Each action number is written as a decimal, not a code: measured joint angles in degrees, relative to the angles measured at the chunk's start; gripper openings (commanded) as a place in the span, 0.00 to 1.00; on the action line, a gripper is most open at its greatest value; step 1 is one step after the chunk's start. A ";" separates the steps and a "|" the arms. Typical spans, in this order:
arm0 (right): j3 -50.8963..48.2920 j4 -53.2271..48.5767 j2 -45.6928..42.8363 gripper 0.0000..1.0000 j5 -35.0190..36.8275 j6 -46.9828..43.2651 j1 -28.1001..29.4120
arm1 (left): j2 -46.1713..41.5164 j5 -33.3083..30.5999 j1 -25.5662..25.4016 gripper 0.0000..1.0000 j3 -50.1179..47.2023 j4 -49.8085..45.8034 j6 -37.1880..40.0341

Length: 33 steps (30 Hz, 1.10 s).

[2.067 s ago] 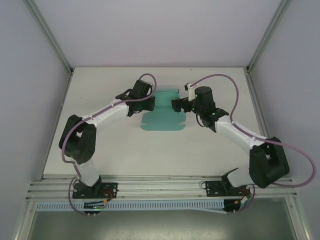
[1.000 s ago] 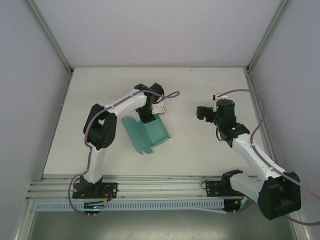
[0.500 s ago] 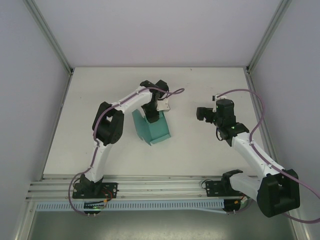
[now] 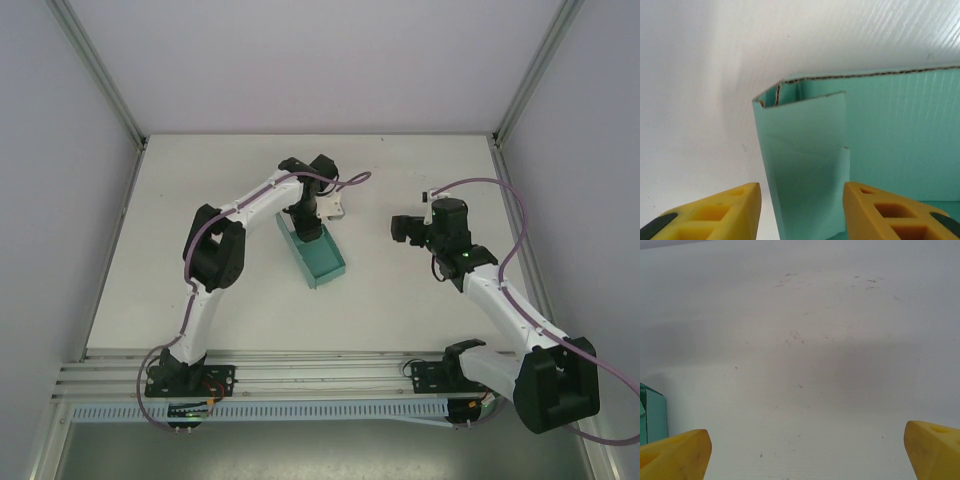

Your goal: Assemble paper box

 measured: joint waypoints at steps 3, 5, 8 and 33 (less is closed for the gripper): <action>0.00 -0.02 0.00 0.99 -0.57 -0.17 -0.15 | 0.50 0.00 0.00 0.44 0.00 1.14 0.28; 0.00 -0.02 0.00 0.99 -0.57 -0.17 -0.24 | 1.36 -0.02 0.00 0.41 0.00 1.53 0.44; 0.00 -0.02 0.00 0.99 -0.57 -0.20 -0.26 | 2.91 -0.07 0.07 0.40 -0.04 1.95 0.46; -0.50 -1.53 -2.47 0.99 -0.55 -0.17 -0.63 | -0.35 -2.21 -0.02 0.09 -8.39 11.04 4.50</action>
